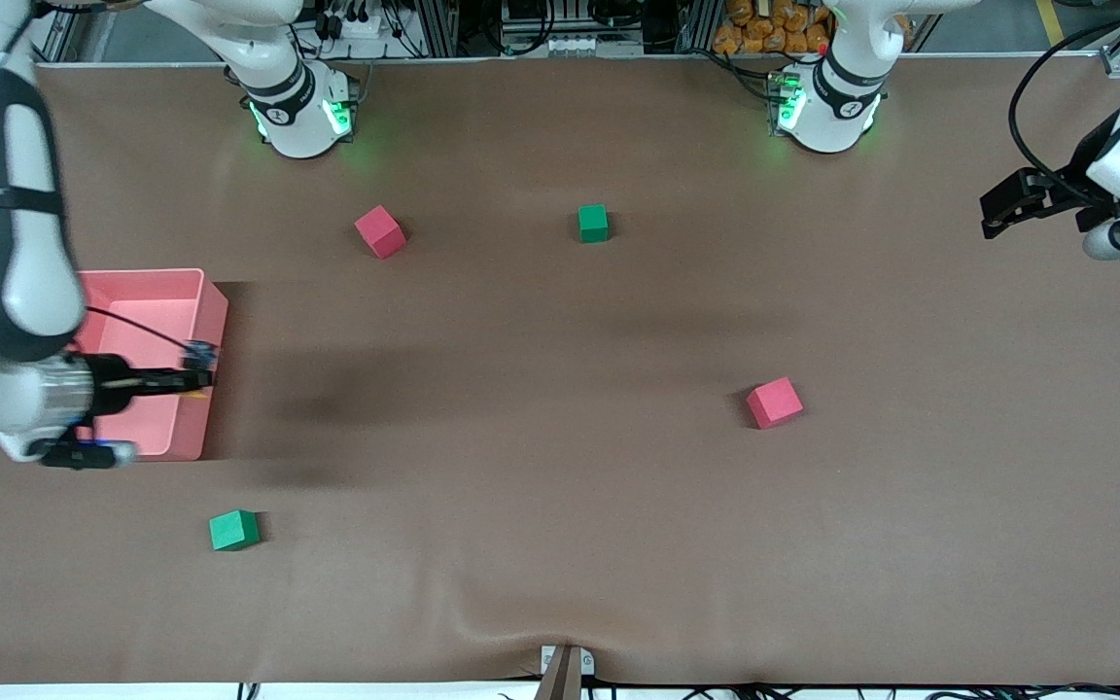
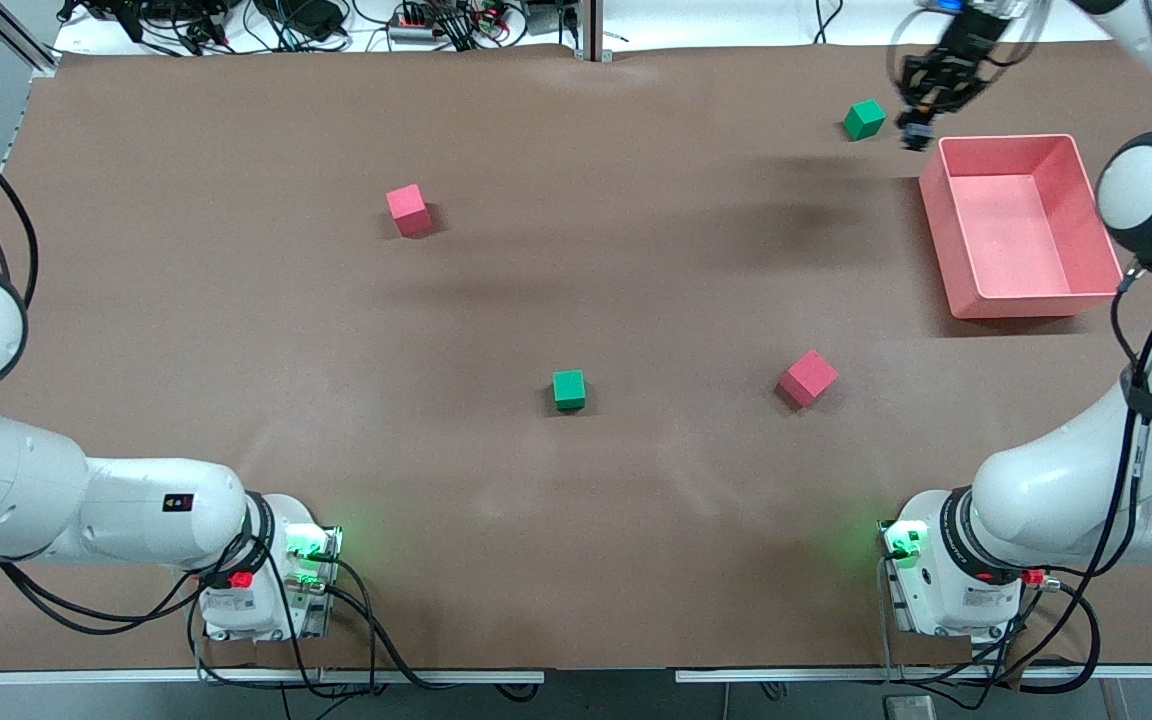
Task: Place and upright button with both arms
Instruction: 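Carry the button to mid-table with the right gripper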
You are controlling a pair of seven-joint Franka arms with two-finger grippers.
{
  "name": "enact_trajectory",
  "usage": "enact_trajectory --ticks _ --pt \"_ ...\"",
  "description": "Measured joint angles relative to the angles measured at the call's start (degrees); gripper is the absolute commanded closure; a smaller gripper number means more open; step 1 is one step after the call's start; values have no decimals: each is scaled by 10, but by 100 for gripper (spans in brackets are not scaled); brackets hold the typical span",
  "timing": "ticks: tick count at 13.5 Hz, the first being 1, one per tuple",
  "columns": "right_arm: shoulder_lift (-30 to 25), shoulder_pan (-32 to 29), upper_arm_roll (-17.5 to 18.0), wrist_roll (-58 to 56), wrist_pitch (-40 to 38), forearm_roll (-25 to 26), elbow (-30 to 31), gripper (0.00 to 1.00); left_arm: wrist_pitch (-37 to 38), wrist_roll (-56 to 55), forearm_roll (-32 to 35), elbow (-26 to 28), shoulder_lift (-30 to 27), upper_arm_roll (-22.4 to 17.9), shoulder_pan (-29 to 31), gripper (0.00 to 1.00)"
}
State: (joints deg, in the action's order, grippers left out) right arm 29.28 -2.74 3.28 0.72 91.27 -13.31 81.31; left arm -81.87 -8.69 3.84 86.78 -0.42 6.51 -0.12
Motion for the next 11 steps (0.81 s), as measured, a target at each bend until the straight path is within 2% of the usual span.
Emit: enact_trajectory --ticks 5,8,11 --pt "22 173 1 160 124 -4 -2 100 1 0 0 0 -8 -1 7 0" --pt "76 256 0 213 205 -4 -1 100 2 0 -8 0 -8 -1 8 0" --pt "127 306 -1 222 267 -5 -1 100 2 0 -12 2 -7 -1 8 0"
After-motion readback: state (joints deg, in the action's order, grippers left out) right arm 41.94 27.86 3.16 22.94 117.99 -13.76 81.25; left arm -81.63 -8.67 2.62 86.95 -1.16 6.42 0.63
